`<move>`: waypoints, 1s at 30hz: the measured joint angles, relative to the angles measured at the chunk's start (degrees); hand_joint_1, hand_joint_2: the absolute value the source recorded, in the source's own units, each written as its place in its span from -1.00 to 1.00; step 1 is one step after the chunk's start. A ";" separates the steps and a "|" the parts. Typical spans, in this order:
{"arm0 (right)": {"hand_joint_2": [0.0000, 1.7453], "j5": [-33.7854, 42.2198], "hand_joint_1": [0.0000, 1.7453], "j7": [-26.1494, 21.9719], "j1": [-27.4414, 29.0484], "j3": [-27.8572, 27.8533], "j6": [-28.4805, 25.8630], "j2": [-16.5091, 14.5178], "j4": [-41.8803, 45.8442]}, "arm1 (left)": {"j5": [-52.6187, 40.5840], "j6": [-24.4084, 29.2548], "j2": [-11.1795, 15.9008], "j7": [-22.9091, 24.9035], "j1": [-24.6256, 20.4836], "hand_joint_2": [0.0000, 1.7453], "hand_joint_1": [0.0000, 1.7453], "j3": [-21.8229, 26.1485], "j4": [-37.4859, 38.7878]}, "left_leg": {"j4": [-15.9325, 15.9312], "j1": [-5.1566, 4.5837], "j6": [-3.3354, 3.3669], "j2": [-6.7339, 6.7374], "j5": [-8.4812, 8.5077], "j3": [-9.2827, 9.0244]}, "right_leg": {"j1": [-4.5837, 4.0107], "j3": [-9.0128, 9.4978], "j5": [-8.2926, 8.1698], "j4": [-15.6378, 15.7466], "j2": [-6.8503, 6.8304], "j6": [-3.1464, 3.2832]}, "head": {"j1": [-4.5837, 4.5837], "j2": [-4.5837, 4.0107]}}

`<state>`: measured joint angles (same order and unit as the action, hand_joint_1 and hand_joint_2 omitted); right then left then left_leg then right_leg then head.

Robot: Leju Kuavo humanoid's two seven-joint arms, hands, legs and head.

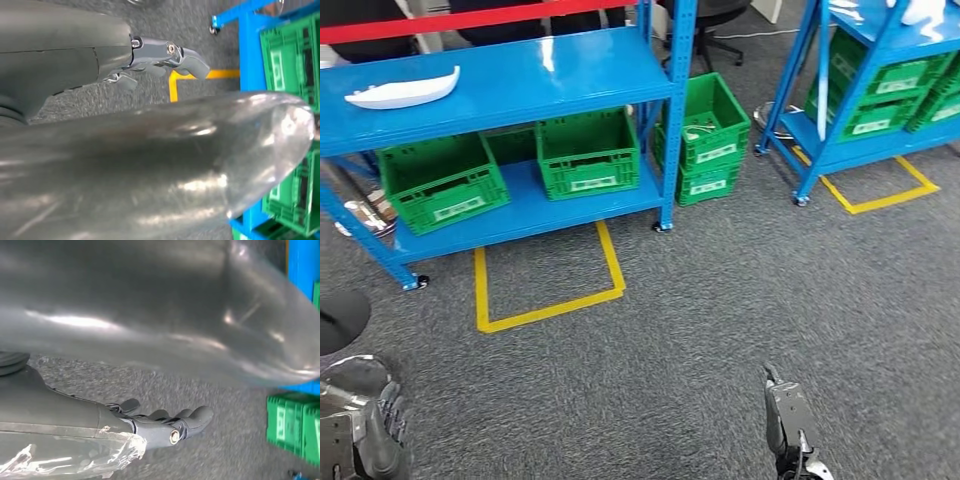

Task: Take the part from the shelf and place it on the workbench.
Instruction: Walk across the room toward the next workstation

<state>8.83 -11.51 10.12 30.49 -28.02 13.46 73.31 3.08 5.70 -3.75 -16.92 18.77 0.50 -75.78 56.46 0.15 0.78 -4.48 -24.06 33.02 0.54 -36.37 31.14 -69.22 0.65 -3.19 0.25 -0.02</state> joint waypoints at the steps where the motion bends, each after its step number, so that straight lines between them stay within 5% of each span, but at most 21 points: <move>1: -1.00 -0.09 -1.00 -0.02 -0.05 0.05 0.01 -0.03 -0.10 | 0.00 -0.08 -0.04 -0.11 -0.02 -1.00 -1.00 0.02 0.00 | 0.09 0.04 -0.23 -0.87 -0.01 0.00 | 0.29 1.90 -1.76 3.98 1.63 -0.05 | 0.00 0.00; 4: -1.00 -0.86 -1.00 0.18 -0.19 0.08 0.29 -0.29 -0.39 | -0.21 -0.55 -0.10 -0.56 -0.17 -1.00 -1.00 0.27 0.03 | 0.37 0.24 -1.35 -3.13 0.23 0.61 | 0.74 4.98 -3.28 10.22 5.24 0.19 | -0.06 0.00; 6: -1.00 -1.37 -1.00 0.33 -0.24 0.02 0.30 -0.54 -0.48 | -0.48 -1.08 -0.17 -0.77 -0.09 -1.00 -1.00 0.50 0.16 | 0.19 0.54 -2.17 -4.08 0.62 1.08 | 0.53 5.25 -3.48 10.45 3.96 0.92 | -0.03 0.00; 8: -1.00 -1.67 -1.00 0.34 -0.11 -0.04 -0.02 -0.79 -0.49 | -0.81 -1.56 -0.32 -0.96 -0.20 -1.00 -1.00 0.64 0.32 | 1.82 0.38 -2.83 -1.43 -0.38 2.09 | 0.53 5.41 -3.72 10.77 2.30 1.69 | -0.38 0.00; 10: -1.00 -1.78 -1.00 0.35 0.30 -0.18 -0.45 -0.86 -0.50 | -1.04 -1.92 -0.44 -1.16 -0.79 -1.00 -1.00 0.75 0.50 | 7.87 0.19 -3.29 2.55 -3.62 5.16 | 0.41 5.53 -3.71 10.95 0.57 2.23 | -0.79 0.00; 12: -1.00 -1.75 -1.00 0.29 0.69 -0.40 -0.97 -0.86 -0.51 | -1.15 -2.21 -0.52 -1.37 -1.21 -1.00 -1.00 0.80 0.87 | 14.92 0.34 -3.56 3.73 -6.30 8.72 | 0.25 5.51 -3.60 10.96 -0.91 2.47 | -0.84 0.00; 13: -1.00 -1.71 -1.00 0.19 0.81 -0.50 -1.22 -0.87 -0.52 | -1.18 -2.30 -0.57 -1.50 -1.26 -1.00 -1.00 0.80 1.12 | 16.36 0.38 -3.59 3.83 -6.31 9.42 | 0.21 5.52 -3.55 10.95 -1.46 2.50 | -0.83 0.00; 15: -1.00 -1.55 -1.00 -0.06 0.88 -0.61 -1.60 -0.87 -0.52 | -1.20 -2.41 -0.66 -1.74 -1.32 -1.00 -1.00 0.82 1.56 | 12.76 0.38 -3.42 3.86 -3.48 7.41 | 0.19 5.66 -3.46 10.95 -2.20 2.41 | -0.85 0.00; 17: -1.00 -1.47 -1.00 -0.24 0.89 -0.69 -1.93 -0.90 -0.50 | -1.21 -2.50 -0.73 -1.98 -1.53 -1.00 -1.00 0.83 1.85 | 4.99 0.23 -2.88 4.28 -0.36 3.12 | 0.01 5.81 -3.25 10.84 -2.52 2.07 | -0.87 0.00; 19: -1.00 -1.49 -1.00 -0.37 1.00 -0.80 -2.33 -0.92 -0.50 | -1.27 -2.56 -0.84 -2.23 -1.86 -1.00 -1.00 0.82 2.17 | 0.59 0.10 -2.42 4.71 0.49 0.79 | -0.32 5.68 -3.06 10.79 -2.61 1.82 | -0.77 0.00; 22: -1.00 -1.56 -1.00 -0.52 1.30 -0.97 -2.80 -0.92 -0.51 | -1.50 -2.66 -1.09 -2.50 -2.04 -1.00 -1.00 0.81 2.71 | -0.01 0.10 -2.34 4.73 0.41 0.54 | -0.54 5.44 -3.02 11.13 -2.63 2.36 | -0.67 0.00; 30: -1.00 -1.54 -1.00 -1.56 2.22 -0.98 -4.37 -0.92 -0.77 | -2.56 -2.44 -1.22 -3.81 -2.62 -1.00 -1.00 0.81 4.83 | 0.05 -0.05 -1.60 4.73 0.25 0.55 | -0.40 5.88 -3.57 12.12 -2.59 1.15 | -0.68 0.00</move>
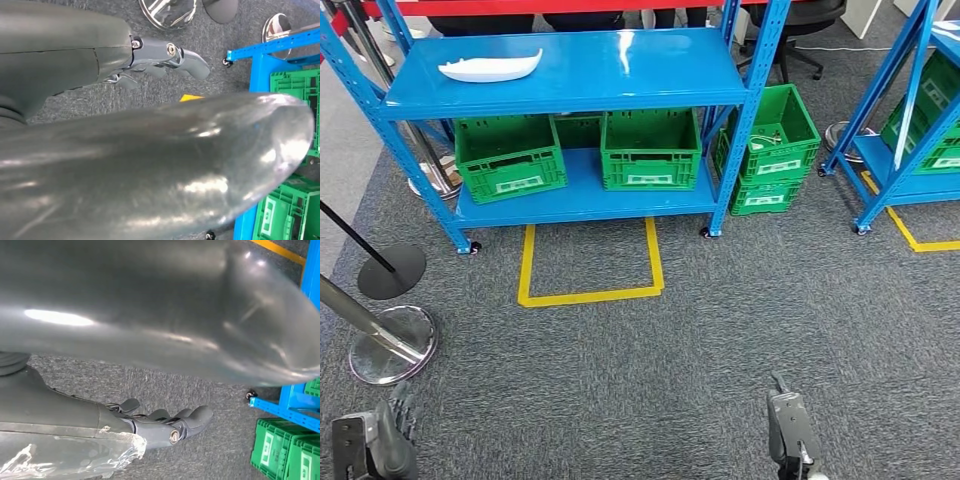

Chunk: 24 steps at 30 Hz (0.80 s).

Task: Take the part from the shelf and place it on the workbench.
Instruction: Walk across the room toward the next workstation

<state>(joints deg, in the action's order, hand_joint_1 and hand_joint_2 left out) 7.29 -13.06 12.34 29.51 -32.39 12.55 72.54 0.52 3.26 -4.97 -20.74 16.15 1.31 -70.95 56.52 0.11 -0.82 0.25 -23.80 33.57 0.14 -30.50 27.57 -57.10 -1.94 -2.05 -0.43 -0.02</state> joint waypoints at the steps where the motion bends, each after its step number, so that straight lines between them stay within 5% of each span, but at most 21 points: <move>1: -1.00 0.03 -1.00 -0.04 -0.02 0.02 -0.05 0.00 -0.05 | -0.03 0.08 -0.02 -0.07 -0.11 -1.00 -1.00 0.00 0.19 | 0.01 -0.02 0.05 0.00 -0.01 0.00 | 0.02 0.00 -0.02 0.01 0.00 -0.07 | 0.00 0.00; 7: -1.00 0.76 -1.00 -0.02 -0.03 0.10 -0.37 0.01 -0.02 | -0.19 0.52 -0.08 -0.37 -0.17 -1.00 -1.00 -0.05 0.51 | -1.48 0.00 1.78 -0.07 0.63 -0.64 | 0.37 0.28 0.34 -0.30 0.46 -1.59 | 0.01 0.00; 11: -1.00 0.87 -1.00 -0.03 0.18 0.27 -0.42 0.02 -0.05 | -0.19 0.54 -0.19 -0.44 -0.28 -1.00 -1.00 -0.04 0.72 | -2.34 0.46 1.96 -0.22 1.00 -1.21 | 0.64 -6.32 6.53 -13.56 1.82 -2.05 | 0.29 0.00; 12: -1.00 0.88 -1.00 -0.01 0.32 0.29 -0.42 0.03 -0.06 | -0.19 0.54 -0.19 -0.44 -0.26 -1.00 -1.00 -0.04 0.80 | -2.31 0.55 1.79 -0.35 0.96 -1.24 | 0.79 -7.58 6.87 -15.72 1.83 -2.24 | 0.28 0.00; 14: -1.00 0.88 -1.00 -0.01 0.52 0.34 -0.42 0.03 -0.07 | -0.19 0.55 -0.27 -0.44 -0.24 -1.00 -1.00 -0.06 1.00 | -2.01 1.00 1.09 -0.74 0.79 -1.32 | 1.21 -6.61 4.08 -12.95 1.83 -2.75 | 0.29 0.00; 16: -1.00 0.90 -1.00 0.02 0.53 0.40 -0.41 0.00 -0.10 | -0.19 0.56 -0.28 -0.44 -0.26 -1.00 -1.00 -0.06 1.14 | -1.11 1.41 -0.04 -1.11 0.28 -1.21 | 1.76 -2.96 0.61 -5.25 2.21 -3.63 | 0.40 0.00; 18: -1.00 0.92 -1.00 0.02 0.49 0.46 -0.42 -0.05 -0.09 | -0.19 0.58 -0.18 -0.46 -0.25 -1.00 -1.00 -0.02 1.21 | -0.19 1.34 -1.01 -1.38 -0.18 -0.88 | 2.01 -1.09 -0.10 -1.92 2.77 -3.12 | 0.52 0.00; 21: -1.00 0.91 -1.00 0.04 0.59 0.50 -0.45 -0.07 -0.06 | -0.20 0.61 -0.18 -0.49 -0.21 -1.00 -1.00 -0.08 1.27 | 0.03 1.39 -1.77 -1.44 -0.23 -0.59 | 1.82 -1.37 0.20 -2.51 2.85 -0.93 | 0.28 0.00; 24: -1.00 0.82 -1.00 0.06 0.60 0.49 -0.57 -0.07 -0.03 | -0.21 0.74 -0.18 -0.51 -0.25 -1.00 -1.00 -0.20 1.30 | 5.83 1.40 -2.09 -0.96 -3.59 2.14 | 1.64 -1.33 0.24 -2.46 2.66 0.19 | 0.08 0.00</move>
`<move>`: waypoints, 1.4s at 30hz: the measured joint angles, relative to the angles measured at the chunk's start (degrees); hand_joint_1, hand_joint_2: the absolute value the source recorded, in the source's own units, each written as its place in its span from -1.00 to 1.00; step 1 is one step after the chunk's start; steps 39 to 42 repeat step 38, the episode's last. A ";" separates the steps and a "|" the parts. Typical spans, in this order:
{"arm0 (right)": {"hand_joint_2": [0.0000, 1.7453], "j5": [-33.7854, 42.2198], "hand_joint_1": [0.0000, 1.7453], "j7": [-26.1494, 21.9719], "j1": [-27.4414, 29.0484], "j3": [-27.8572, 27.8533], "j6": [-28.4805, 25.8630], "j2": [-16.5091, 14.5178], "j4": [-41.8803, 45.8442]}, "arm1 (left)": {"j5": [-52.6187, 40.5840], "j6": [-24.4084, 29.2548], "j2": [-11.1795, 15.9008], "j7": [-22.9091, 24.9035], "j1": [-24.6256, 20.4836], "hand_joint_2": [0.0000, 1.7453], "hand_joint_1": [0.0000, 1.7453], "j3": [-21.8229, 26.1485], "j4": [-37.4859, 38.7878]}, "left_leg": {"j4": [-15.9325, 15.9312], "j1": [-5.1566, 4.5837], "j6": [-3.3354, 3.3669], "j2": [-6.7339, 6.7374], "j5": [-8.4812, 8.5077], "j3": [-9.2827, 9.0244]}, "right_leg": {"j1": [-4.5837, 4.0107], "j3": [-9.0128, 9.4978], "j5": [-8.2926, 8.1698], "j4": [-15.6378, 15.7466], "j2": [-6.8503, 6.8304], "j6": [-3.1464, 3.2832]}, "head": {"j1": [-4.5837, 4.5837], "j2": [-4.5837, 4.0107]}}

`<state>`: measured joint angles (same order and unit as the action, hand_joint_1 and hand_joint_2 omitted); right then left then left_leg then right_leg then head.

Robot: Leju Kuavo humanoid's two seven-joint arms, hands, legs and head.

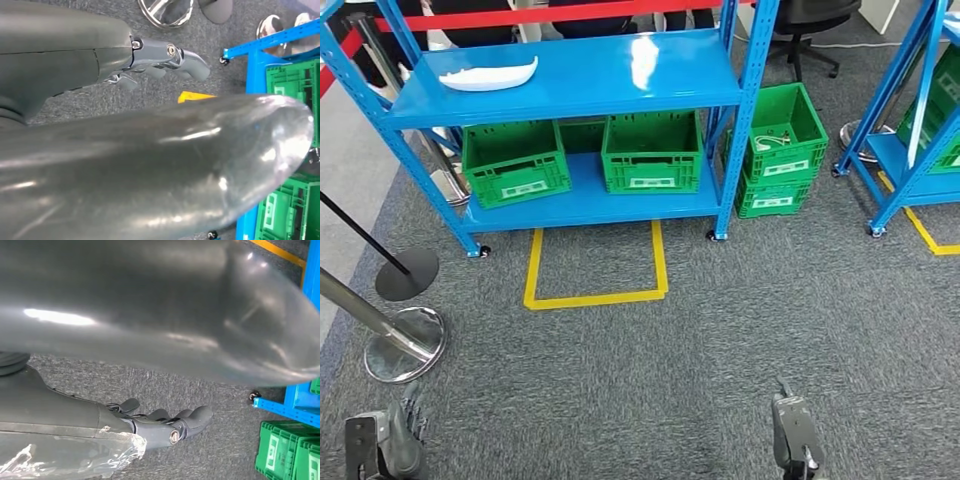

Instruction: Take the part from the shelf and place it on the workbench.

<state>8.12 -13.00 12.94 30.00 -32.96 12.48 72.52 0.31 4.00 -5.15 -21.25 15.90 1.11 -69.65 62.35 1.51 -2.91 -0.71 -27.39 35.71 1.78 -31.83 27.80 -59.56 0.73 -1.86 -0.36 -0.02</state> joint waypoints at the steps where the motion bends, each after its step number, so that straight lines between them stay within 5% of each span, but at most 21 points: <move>1: -1.00 -0.01 -1.00 0.02 0.02 0.00 -0.04 0.00 -0.01 | 0.01 0.03 0.00 -0.01 0.01 -1.00 -1.00 -0.03 0.01 | 4.14 -0.10 0.05 0.07 -1.91 2.12 | -0.11 0.03 0.07 0.00 -0.10 0.21 | -0.04 0.00; 3: -1.00 -0.02 -1.00 0.07 0.08 0.01 -0.09 0.00 -0.02 | 0.02 0.07 0.00 -0.02 0.14 -1.00 -1.00 -0.05 0.04 | 10.89 -0.26 0.34 0.07 -4.03 5.83 | -0.40 0.13 0.28 0.00 -0.27 0.51 | -0.06 0.00; 4: -1.00 -0.03 -1.00 0.10 0.10 0.01 -0.11 0.00 -0.01 | 0.02 0.09 -0.01 -0.02 0.22 -1.00 -1.00 -0.07 0.05 | 11.67 -0.38 0.64 0.07 -3.53 6.46 | -0.55 0.27 0.42 0.00 -0.33 0.62 | -0.05 0.00; 8: -1.00 -0.17 -1.00 0.29 0.01 0.02 -0.36 0.00 0.24 | 0.03 0.33 0.02 -0.01 0.36 -1.00 -1.00 -0.10 0.03 | -0.79 -1.41 2.53 0.23 3.31 0.76 | -1.01 1.27 1.39 0.03 -0.36 0.32 | -0.05 0.00; 10: -1.00 -0.23 -1.00 0.51 -0.03 0.04 -0.49 0.02 0.33 | 0.04 0.58 0.01 0.04 0.39 -1.00 -1.00 -0.14 0.01 | -4.31 -1.69 2.75 0.31 3.32 -0.92 | -1.21 1.54 1.65 0.18 -0.35 -0.32 | -0.04 0.00; 13: -1.00 -0.30 -1.00 0.68 -0.07 0.20 -0.61 0.08 0.41 | 0.04 0.80 -0.03 0.11 0.68 -1.00 -1.00 -0.17 -0.07 | -5.27 -1.45 3.19 0.08 2.71 -2.03 | -1.15 2.22 1.88 -0.27 -0.45 -1.43 | 0.04 0.00; 15: -1.00 -0.35 -1.00 0.73 -0.24 0.41 -0.66 0.11 0.49 | 0.04 0.87 -0.05 0.13 0.81 -1.00 -1.00 -0.20 -0.11 | -5.43 -1.34 3.77 0.03 2.28 -2.96 | -1.13 0.16 4.08 -4.29 -0.46 -1.74 | 0.23 0.00; 18: -1.00 -0.36 -1.00 0.79 -0.27 0.63 -0.70 0.22 0.50 | 0.04 0.98 0.00 0.19 0.93 -1.00 -1.00 -0.19 -0.11 | -5.40 -1.49 4.18 -0.02 1.29 -3.96 | -1.19 -6.48 7.74 -14.61 -0.43 -1.98 | 0.41 0.00; 20: -1.00 -0.36 -1.00 0.81 -0.17 0.82 -0.70 0.25 0.49 | 0.05 0.98 -0.02 0.26 1.06 -1.00 -1.00 -0.21 -0.11 | -5.39 -1.54 4.13 -0.13 0.38 -5.15 | -1.21 -8.08 5.99 -14.42 -0.43 -1.92 | 0.43 0.00; 22: -1.00 -0.35 -1.00 0.82 -0.12 0.97 -0.70 0.28 0.48 | 0.06 0.98 -0.07 0.27 1.12 -1.00 -1.00 -0.23 -0.11 | -5.41 -1.54 3.89 -0.20 -0.76 -6.73 | -1.22 -6.19 0.69 -7.32 -0.45 -1.70 | 0.47 0.00; 24: -1.00 -0.30 -1.00 0.89 -0.15 1.08 -0.71 0.33 0.47 | 0.13 0.98 -0.07 0.33 1.08 -1.00 -1.00 -0.22 -0.13 | -5.38 -1.67 3.38 -0.27 -1.86 -7.69 | -1.31 -4.28 -2.20 -1.54 -0.47 -1.13 | 0.38 0.00; 28: -1.00 -0.26 -1.00 0.94 -0.07 1.14 -0.75 0.35 0.51 | 0.22 0.99 -0.09 0.44 1.05 -1.00 -1.00 -0.23 -0.18 | -4.69 -1.79 2.17 -0.26 -2.39 -8.31 | -1.30 -2.90 -2.18 -0.02 -0.36 0.50 | 0.27 0.00; 30: -1.00 -0.28 -1.00 0.94 -0.16 1.15 -0.75 0.35 0.56 | 0.21 0.99 -0.11 0.44 0.90 -1.00 -1.00 -0.33 -0.19 | -0.51 -1.69 1.59 -0.12 -3.24 -6.16 | -1.00 -1.68 -1.80 0.45 -0.40 1.10 | 0.02 0.00; 34: -1.00 -0.31 -1.00 0.94 -0.14 1.13 -0.74 0.35 0.60 | 0.22 1.01 -0.05 0.43 0.99 -1.00 -1.00 -0.39 -0.20 | 10.74 -1.23 0.63 0.00 -7.44 2.80 | -0.84 0.15 -0.27 0.77 -0.32 1.34 | -0.19 0.00; 35: -1.00 -0.30 -1.00 0.94 -0.08 1.14 -0.74 0.35 0.60 | 0.22 1.01 -0.05 0.44 1.07 -1.00 -1.00 -0.39 -0.20 | 10.21 -1.17 0.59 0.01 -6.80 3.63 | -0.77 0.84 0.27 0.77 -0.28 1.23 | -0.18 0.00; 38: -1.00 -0.31 -1.00 0.94 -0.05 1.17 -0.74 0.35 0.60 | 0.21 1.01 -0.03 0.44 1.11 -1.00 -1.00 -0.39 -0.20 | 2.69 -1.08 0.67 0.15 -0.24 2.52 | -0.56 2.57 1.82 0.88 -0.25 0.69 | -0.19 0.00; 42: -1.00 -0.31 -1.00 0.94 -0.05 1.17 -0.74 0.35 0.60 | 0.21 1.01 -0.03 0.44 1.11 -1.00 -1.00 -0.39 -0.20 | 2.69 -1.08 0.67 0.15 -0.24 2.52 | -0.56 2.57 1.82 0.88 -0.25 0.69 | -0.19 0.00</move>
